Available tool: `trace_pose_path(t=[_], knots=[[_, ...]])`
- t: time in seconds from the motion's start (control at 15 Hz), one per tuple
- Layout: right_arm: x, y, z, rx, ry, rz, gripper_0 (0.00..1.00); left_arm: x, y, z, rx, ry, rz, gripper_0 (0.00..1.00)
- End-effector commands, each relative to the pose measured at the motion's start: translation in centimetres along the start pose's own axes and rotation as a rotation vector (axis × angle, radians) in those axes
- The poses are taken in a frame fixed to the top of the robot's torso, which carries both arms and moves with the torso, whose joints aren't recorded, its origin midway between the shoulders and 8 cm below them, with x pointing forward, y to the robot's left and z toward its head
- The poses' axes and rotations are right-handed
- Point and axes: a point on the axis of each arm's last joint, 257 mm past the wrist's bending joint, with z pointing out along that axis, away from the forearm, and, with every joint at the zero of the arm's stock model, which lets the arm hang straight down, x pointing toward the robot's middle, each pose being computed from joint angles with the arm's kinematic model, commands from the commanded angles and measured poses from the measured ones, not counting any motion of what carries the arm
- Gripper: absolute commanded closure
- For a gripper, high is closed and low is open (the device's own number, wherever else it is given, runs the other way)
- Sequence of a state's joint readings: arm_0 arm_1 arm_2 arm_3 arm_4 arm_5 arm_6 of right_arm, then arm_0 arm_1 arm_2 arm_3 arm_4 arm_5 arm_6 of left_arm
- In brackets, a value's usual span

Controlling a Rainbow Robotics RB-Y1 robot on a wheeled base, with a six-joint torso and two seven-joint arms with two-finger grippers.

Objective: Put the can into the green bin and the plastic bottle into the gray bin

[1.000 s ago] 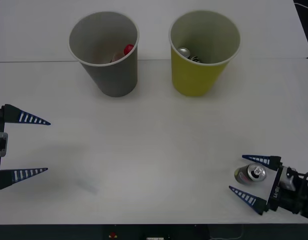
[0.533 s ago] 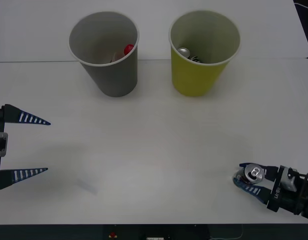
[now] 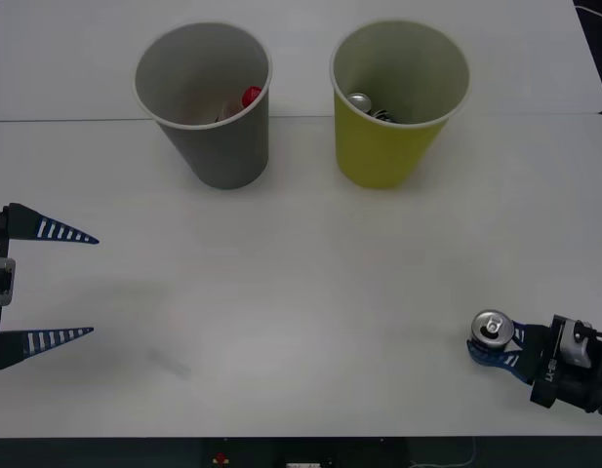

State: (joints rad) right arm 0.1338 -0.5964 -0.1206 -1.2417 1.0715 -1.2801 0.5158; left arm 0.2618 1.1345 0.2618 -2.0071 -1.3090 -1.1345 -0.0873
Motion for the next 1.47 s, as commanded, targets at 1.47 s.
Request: trace_pose_path(t=[1.47], knots=[[-23.0, -1.0, 0.9, 0.008, 0.088, 0.435, 1.00, 0.0, 0.0, 0.0, 0.000, 0.000, 0.000, 0.00]])
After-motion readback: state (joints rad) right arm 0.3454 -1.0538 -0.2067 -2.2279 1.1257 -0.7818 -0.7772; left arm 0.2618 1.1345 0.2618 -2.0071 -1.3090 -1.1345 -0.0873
